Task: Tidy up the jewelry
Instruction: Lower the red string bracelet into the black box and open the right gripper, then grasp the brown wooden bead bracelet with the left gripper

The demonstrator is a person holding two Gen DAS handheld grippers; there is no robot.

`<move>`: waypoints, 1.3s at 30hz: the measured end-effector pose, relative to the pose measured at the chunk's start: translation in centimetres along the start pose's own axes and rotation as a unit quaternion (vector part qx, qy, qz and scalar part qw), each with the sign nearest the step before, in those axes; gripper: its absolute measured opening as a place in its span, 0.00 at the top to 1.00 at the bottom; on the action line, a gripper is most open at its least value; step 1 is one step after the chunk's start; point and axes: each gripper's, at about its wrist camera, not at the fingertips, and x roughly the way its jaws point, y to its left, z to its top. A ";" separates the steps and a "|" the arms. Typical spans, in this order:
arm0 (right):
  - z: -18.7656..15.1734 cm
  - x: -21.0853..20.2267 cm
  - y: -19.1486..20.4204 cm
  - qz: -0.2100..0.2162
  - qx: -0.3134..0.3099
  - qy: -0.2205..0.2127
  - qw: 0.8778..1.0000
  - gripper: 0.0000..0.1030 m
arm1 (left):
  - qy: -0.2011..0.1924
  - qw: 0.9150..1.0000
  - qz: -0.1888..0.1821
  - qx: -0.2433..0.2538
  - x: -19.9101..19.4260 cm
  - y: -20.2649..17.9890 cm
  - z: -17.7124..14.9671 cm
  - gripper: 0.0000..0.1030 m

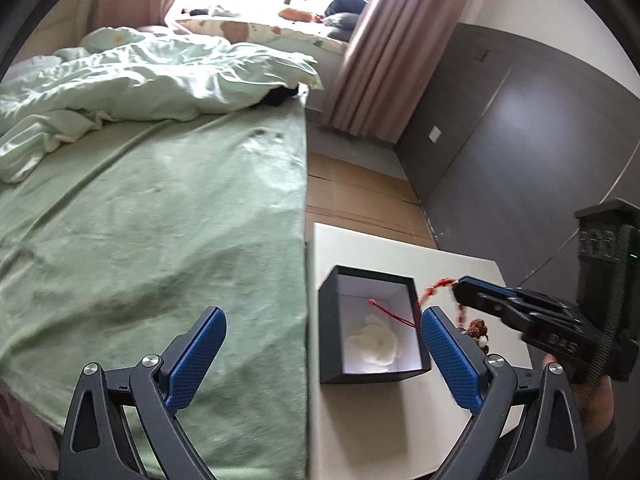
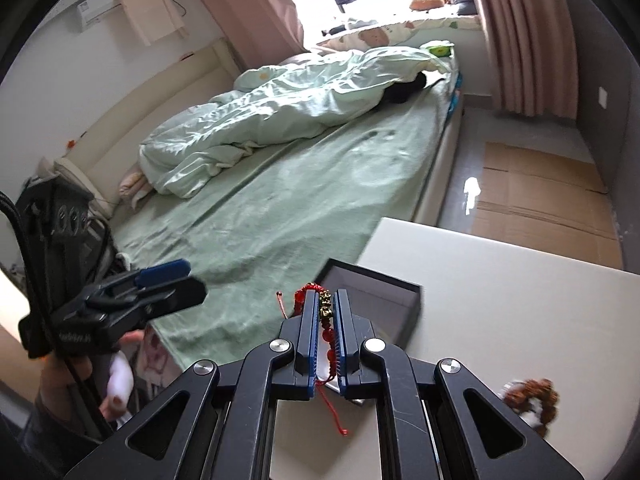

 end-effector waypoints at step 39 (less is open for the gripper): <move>-9.6 -11.6 -12.7 -0.136 0.189 -0.019 0.972 0.25 | 0.031 0.985 -0.074 0.153 4.7 -13.9 -2.7 0.20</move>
